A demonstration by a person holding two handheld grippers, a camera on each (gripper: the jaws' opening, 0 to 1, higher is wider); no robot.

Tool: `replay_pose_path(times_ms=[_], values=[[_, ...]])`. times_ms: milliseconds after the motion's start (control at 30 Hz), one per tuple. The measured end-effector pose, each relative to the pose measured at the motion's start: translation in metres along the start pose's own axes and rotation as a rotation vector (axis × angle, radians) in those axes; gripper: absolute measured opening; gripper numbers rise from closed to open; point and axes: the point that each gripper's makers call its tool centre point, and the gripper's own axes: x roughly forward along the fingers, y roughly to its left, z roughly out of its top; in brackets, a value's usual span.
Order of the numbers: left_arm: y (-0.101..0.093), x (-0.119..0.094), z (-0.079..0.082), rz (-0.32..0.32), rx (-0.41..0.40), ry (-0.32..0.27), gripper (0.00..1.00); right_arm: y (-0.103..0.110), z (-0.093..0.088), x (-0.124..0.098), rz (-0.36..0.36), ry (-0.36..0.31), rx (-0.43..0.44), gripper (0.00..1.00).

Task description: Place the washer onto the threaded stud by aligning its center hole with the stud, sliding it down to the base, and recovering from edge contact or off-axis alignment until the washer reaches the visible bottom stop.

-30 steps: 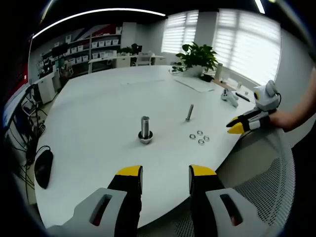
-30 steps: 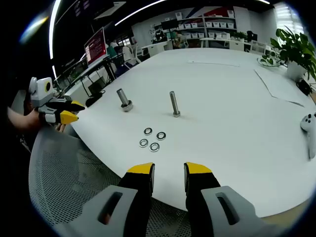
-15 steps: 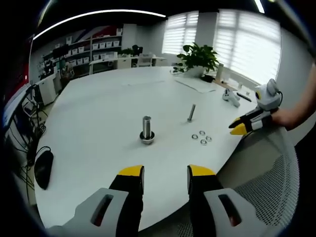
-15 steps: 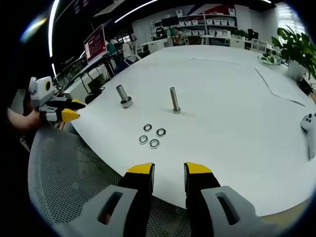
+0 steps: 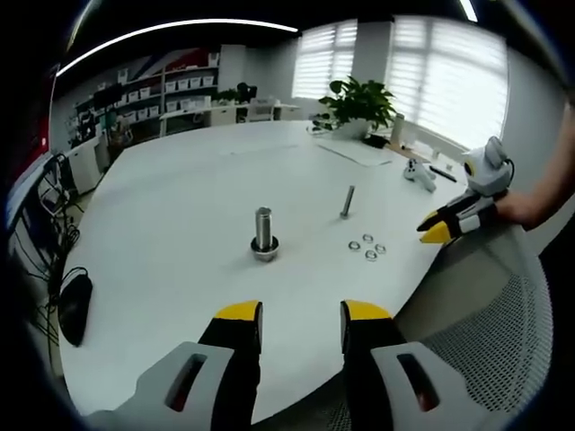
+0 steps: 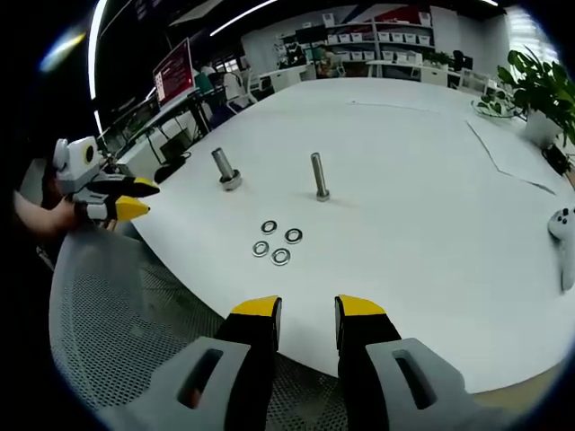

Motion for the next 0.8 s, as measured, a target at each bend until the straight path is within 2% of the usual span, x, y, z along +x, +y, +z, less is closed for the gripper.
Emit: replay_pose_path(times_ms=[800], values=[[-0.0025,-0.001,-0.0038,-0.007,0.046,0.011,0.32,0.0016,-0.0011,0.0,-0.009,0.007,-0.004,0.27]])
